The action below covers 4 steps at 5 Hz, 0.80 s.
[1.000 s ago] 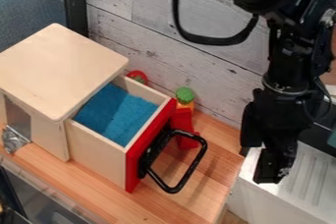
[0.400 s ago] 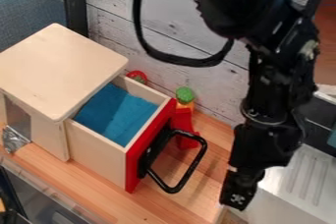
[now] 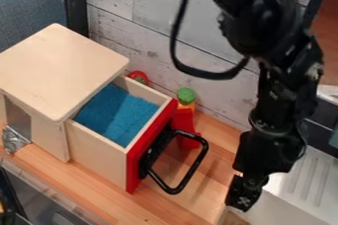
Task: Grabs drawer by the handle and closes it
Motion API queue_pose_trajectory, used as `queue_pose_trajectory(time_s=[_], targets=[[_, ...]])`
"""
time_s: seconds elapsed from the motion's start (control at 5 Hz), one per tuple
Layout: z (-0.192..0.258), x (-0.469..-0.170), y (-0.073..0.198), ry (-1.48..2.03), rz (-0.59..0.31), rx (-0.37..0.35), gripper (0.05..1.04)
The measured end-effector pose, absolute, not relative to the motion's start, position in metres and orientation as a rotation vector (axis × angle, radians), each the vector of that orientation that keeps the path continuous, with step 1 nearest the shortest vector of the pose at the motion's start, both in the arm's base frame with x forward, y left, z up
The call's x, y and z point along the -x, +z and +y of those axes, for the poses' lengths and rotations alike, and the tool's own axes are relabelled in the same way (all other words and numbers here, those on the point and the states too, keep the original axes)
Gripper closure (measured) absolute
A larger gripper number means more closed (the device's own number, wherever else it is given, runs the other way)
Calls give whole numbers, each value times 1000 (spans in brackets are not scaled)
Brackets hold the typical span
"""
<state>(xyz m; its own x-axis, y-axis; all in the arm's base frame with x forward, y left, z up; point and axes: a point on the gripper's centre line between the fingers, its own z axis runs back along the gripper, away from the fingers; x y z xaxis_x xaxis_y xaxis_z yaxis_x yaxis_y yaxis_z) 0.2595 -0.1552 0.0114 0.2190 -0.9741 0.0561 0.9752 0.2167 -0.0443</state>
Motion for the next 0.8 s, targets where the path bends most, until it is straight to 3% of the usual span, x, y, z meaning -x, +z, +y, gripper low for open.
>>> queue_pose_trajectory(time_s=[0.4, 0.8], targets=[[-151, -261, -25, -1333, 36, 50, 85], [-138, -254, -32, -1347, 66, 66, 85]])
